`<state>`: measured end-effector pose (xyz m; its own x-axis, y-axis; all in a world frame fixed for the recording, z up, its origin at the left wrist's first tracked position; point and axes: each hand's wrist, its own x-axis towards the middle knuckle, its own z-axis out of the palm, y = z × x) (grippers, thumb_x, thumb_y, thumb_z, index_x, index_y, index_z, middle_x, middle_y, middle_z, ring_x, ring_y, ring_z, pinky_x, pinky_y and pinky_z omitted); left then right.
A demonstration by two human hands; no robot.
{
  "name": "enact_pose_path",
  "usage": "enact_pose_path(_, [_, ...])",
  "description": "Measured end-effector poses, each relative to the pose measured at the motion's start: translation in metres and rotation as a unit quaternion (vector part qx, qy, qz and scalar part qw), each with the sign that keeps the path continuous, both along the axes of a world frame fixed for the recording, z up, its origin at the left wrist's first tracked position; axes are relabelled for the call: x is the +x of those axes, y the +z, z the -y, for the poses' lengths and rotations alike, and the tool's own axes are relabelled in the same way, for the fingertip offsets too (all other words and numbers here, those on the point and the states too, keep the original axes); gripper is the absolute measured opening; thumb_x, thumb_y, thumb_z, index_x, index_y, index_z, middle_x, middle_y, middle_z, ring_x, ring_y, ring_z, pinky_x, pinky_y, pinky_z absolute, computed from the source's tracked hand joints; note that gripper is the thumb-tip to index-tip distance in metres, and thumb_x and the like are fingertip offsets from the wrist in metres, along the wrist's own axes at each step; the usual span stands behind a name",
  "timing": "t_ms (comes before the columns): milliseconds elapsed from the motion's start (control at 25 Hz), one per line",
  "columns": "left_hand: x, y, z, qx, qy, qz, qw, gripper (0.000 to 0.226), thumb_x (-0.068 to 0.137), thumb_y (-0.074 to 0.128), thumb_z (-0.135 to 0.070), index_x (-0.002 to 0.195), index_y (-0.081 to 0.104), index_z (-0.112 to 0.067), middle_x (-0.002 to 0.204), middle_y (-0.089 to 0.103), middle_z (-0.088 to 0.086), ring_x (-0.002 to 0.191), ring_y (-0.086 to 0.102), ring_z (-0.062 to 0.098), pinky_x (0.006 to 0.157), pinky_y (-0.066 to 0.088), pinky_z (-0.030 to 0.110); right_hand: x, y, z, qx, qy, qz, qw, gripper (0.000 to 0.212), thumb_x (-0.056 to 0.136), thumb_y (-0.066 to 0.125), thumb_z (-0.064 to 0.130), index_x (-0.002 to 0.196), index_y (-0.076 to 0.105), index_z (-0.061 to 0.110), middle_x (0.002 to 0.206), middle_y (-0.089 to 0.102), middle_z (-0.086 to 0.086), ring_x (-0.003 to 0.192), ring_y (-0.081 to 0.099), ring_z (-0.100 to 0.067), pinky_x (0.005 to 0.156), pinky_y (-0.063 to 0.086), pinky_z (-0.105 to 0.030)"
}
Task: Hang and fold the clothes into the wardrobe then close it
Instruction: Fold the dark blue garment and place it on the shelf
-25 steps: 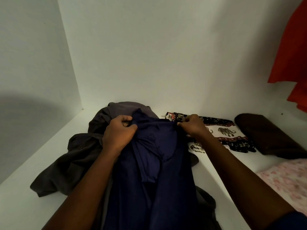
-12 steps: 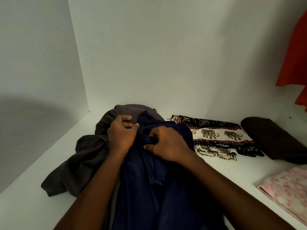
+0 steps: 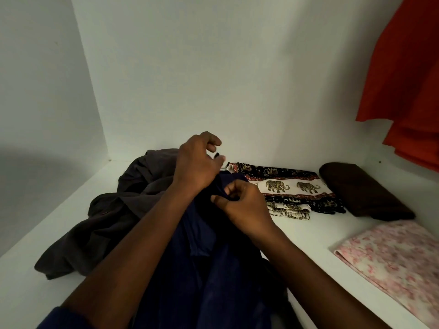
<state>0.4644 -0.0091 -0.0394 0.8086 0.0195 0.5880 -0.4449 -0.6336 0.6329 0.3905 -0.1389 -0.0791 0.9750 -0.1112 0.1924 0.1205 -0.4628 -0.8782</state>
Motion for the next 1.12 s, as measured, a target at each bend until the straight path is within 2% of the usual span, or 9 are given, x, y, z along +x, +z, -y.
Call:
enact_pose_path(120, [0.01, -0.01, 0.018, -0.141, -0.125, -0.153, 0.97, 0.028, 0.088, 0.081, -0.029, 0.11, 0.068, -0.019, 0.097, 0.075, 0.005, 0.074, 0.075, 0.015, 0.072, 0.064, 0.032, -0.013, -0.002, 0.017, 0.158, 0.032, -0.123, 0.979, 0.029, 0.086, 0.08, 0.019, 0.095, 0.053, 0.016, 0.073, 0.071, -0.006, 0.053, 0.067, -0.019, 0.048, 0.05, -0.028])
enact_pose_path(320, [0.016, -0.053, 0.006, -0.136, -0.102, -0.192, 0.967, 0.008, 0.097, 0.069, -0.022, 0.104, 0.072, -0.019, 0.086, 0.076, -0.002, 0.079, 0.076, 0.012, 0.087, 0.063, 0.043, -0.025, -0.022, 0.03, 0.172, 0.03, -0.177, 0.969, 0.045, 0.091, 0.076, 0.017, 0.125, 0.047, 0.01, 0.074, 0.076, -0.009, 0.045, 0.057, -0.015, 0.04, 0.042, -0.023])
enact_pose_path(440, [0.015, -0.07, 0.0, -0.165, -0.09, -0.181, 0.965, 0.006, 0.097, 0.067, -0.025, 0.097, 0.073, -0.026, 0.091, 0.076, -0.005, 0.088, 0.075, 0.014, 0.09, 0.061, 0.046, -0.031, -0.031, 0.034, 0.203, 0.037, -0.207, 0.956, 0.038, 0.093, 0.074, 0.028, 0.118, 0.059, 0.004, 0.071, 0.073, -0.007, 0.046, 0.053, -0.013, 0.041, 0.037, -0.024])
enact_pose_path(600, [0.012, -0.077, 0.0, -0.103, -0.041, -0.145, 0.983, 0.016, 0.097, 0.067, -0.034, 0.107, 0.072, -0.023, 0.097, 0.071, -0.013, 0.092, 0.066, 0.003, 0.087, 0.053, 0.025, -0.018, -0.021, 0.038, 0.189, -0.052, -0.244, 0.95, 0.044, 0.092, 0.062, 0.059, 0.086, 0.061, 0.015, 0.06, 0.058, 0.002, 0.044, 0.047, -0.012, 0.044, 0.031, -0.021])
enact_pose_path(680, [0.014, -0.077, -0.002, -0.058, -0.045, -0.174, 0.982, 0.02, 0.096, 0.068, -0.037, 0.111, 0.072, -0.024, 0.095, 0.068, -0.016, 0.093, 0.064, 0.003, 0.088, 0.048, 0.023, -0.004, -0.018, 0.038, 0.195, -0.073, -0.237, 0.949, 0.034, 0.092, 0.068, 0.051, 0.079, 0.056, 0.022, 0.059, 0.05, 0.004, 0.042, 0.041, -0.009, 0.042, 0.027, -0.019])
enact_pose_path(840, [0.017, -0.079, -0.003, -0.01, -0.051, -0.173, 0.983, 0.009, 0.09, 0.076, -0.032, 0.088, 0.074, -0.024, 0.084, 0.07, -0.016, 0.083, 0.064, 0.0, 0.084, 0.052, 0.027, 0.008, -0.03, 0.031, 0.268, -0.058, -0.164, 0.948, 0.022, 0.093, 0.066, 0.013, 0.078, 0.057, 0.026, 0.069, 0.052, 0.003, 0.05, 0.043, -0.008, 0.042, 0.03, -0.021])
enact_pose_path(960, [0.017, -0.081, -0.005, -0.085, -0.034, -0.159, 0.983, 0.015, 0.094, 0.071, -0.034, 0.09, 0.069, -0.02, 0.087, 0.069, -0.012, 0.085, 0.065, 0.008, 0.08, 0.051, 0.028, 0.008, -0.029, 0.023, 0.288, -0.057, -0.113, 0.949, 0.007, 0.097, 0.066, 0.02, 0.094, 0.065, 0.026, 0.086, 0.064, 0.003, 0.067, 0.057, -0.009, 0.052, 0.042, -0.022])
enact_pose_path(1000, [0.017, -0.08, -0.006, -0.094, -0.024, -0.158, 0.983, 0.017, 0.096, 0.068, -0.036, 0.092, 0.067, -0.019, 0.087, 0.068, -0.011, 0.085, 0.065, 0.01, 0.079, 0.05, 0.03, 0.007, -0.026, 0.02, 0.253, -0.052, -0.105, 0.96, 0.01, 0.096, 0.069, 0.026, 0.105, 0.065, 0.027, 0.092, 0.068, 0.004, 0.072, 0.061, -0.008, 0.054, 0.046, -0.021])
enact_pose_path(1120, [0.02, -0.082, -0.005, -0.067, -0.001, -0.145, 0.987, 0.023, 0.1, 0.062, -0.039, 0.097, 0.06, -0.016, 0.085, 0.064, -0.008, 0.079, 0.062, 0.013, 0.075, 0.048, 0.033, 0.005, -0.025, 0.022, 0.12, -0.005, -0.108, 0.987, 0.063, 0.085, 0.082, 0.025, 0.137, 0.048, 0.03, 0.104, 0.07, -0.002, 0.089, 0.07, -0.012, 0.074, 0.06, -0.028])
